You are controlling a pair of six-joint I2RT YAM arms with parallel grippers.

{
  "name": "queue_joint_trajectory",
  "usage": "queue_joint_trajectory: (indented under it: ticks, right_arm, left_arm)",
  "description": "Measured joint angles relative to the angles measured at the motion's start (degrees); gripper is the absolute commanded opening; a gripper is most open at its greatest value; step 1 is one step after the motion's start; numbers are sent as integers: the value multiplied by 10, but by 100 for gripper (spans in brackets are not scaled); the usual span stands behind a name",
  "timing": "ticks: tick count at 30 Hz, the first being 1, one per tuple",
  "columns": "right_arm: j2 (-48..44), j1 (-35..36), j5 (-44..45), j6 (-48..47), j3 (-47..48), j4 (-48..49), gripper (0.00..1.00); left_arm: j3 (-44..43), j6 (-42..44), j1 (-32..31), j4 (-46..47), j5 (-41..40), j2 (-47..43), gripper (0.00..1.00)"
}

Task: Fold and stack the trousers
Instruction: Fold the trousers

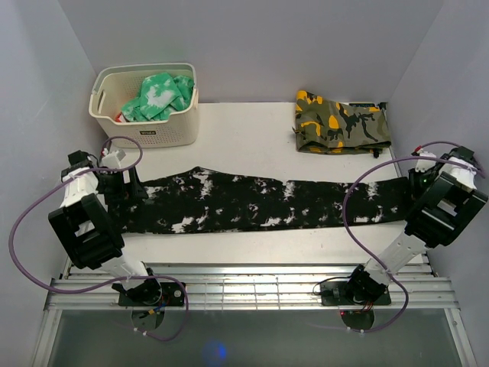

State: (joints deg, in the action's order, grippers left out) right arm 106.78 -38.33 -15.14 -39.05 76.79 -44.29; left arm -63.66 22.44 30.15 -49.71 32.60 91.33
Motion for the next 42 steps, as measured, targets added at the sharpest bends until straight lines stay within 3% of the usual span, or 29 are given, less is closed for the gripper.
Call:
queue_joint_trajectory:
  ticks: [8, 14, 20, 28, 42]
  right_arm:
    - [-74, 14, -80, 11, 23, -55, 8]
    - [-159, 147, -186, 80, -7, -47, 8]
    - [-188, 325, -268, 198, -71, 30, 8]
    - [-181, 491, -296, 362, -111, 175, 8]
    - [-72, 678, -245, 528, -122, 369, 8]
  left_arm:
    - [19, 0, 0, 23, -1, 0, 98]
    - [59, -1, 0, 41, -14, 3, 96]
    - [73, -10, -2, 59, -30, 19, 96]
    - [79, -22, -3, 74, -47, 20, 94]
    - [85, -30, -4, 84, -50, 18, 94]
